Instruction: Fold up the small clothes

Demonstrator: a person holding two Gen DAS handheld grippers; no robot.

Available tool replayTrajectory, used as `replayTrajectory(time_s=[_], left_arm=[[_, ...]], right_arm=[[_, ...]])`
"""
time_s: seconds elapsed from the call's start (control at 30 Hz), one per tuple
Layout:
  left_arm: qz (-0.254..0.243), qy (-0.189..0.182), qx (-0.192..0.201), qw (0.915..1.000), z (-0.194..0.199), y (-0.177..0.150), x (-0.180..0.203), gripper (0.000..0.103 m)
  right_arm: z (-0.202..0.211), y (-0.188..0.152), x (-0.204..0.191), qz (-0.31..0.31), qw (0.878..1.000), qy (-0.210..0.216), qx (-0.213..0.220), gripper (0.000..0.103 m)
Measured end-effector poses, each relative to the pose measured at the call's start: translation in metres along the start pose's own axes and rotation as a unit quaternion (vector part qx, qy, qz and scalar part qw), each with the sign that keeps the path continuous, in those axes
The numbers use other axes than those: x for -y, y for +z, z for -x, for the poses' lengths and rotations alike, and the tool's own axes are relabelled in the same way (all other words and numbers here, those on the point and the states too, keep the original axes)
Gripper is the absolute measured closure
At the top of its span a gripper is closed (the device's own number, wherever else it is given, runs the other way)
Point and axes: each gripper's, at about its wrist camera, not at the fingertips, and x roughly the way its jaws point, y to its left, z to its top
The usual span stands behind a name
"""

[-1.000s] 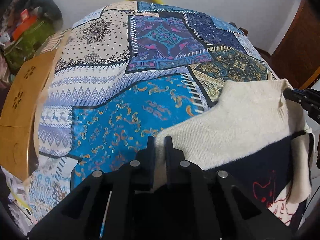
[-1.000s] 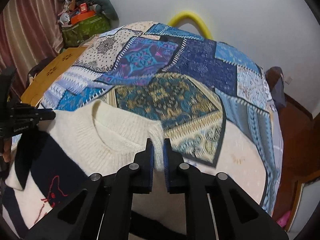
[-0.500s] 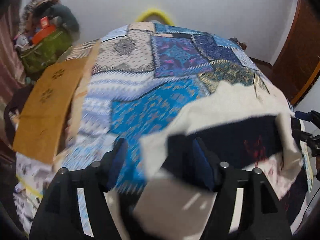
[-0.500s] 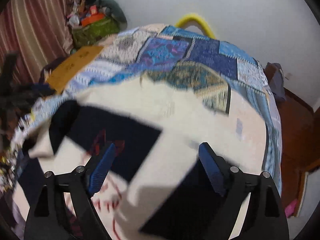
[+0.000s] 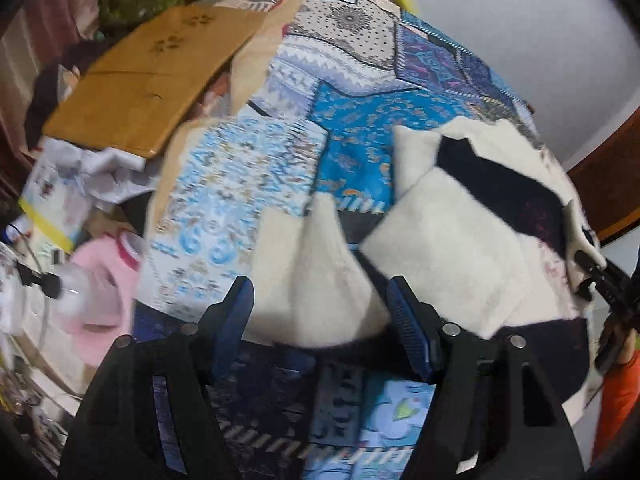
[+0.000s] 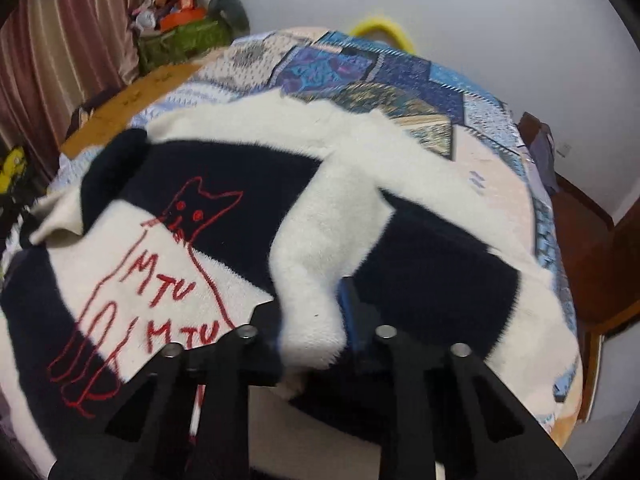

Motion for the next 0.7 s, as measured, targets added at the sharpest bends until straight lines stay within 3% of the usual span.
replayTrajectory(time_s=[0.13, 0.17, 0.2, 0.27, 0.3, 0.4, 0.57, 0.7], left_arm=[[0.007, -0.002, -0.004, 1.0000, -0.010, 0.005, 0.010, 0.035], [0.003, 0.008, -0.004, 1.0000, -0.017, 0.006, 0.014, 0.039], [-0.008, 0.024, -0.002, 0.9997, -0.022, 0.007, 0.017, 0.046], [-0.027, 0.057, -0.009, 0.9980, -0.034, 0.009, 0.019, 0.088], [-0.025, 0.062, -0.021, 0.9976, -0.041, 0.008, 0.019, 0.093], [-0.020, 0.059, -0.017, 0.9979, -0.039, 0.008, 0.018, 0.094], [-0.046, 0.064, 0.046, 0.9958, 0.005, 0.024, 0.040, 0.095], [-0.077, 0.051, 0.105, 0.9903, 0.051, 0.047, 0.079, 0.095]], right_arm=[[0.035, -0.009, 0.021, -0.030, 0.999, -0.011, 0.033, 0.089], [0.043, -0.012, 0.028, -0.038, 0.998, -0.015, 0.040, 0.089], [0.053, -0.016, 0.037, -0.049, 0.997, -0.019, 0.048, 0.089], [0.069, -0.025, 0.052, -0.070, 0.995, -0.028, 0.060, 0.089], [0.076, -0.030, 0.060, -0.081, 0.994, -0.033, 0.065, 0.089], [0.093, -0.047, 0.089, -0.118, 0.989, -0.047, 0.073, 0.089], [0.105, -0.080, 0.127, -0.173, 0.981, -0.066, 0.066, 0.089], [0.099, -0.100, 0.144, -0.190, 0.977, -0.087, 0.048, 0.089]])
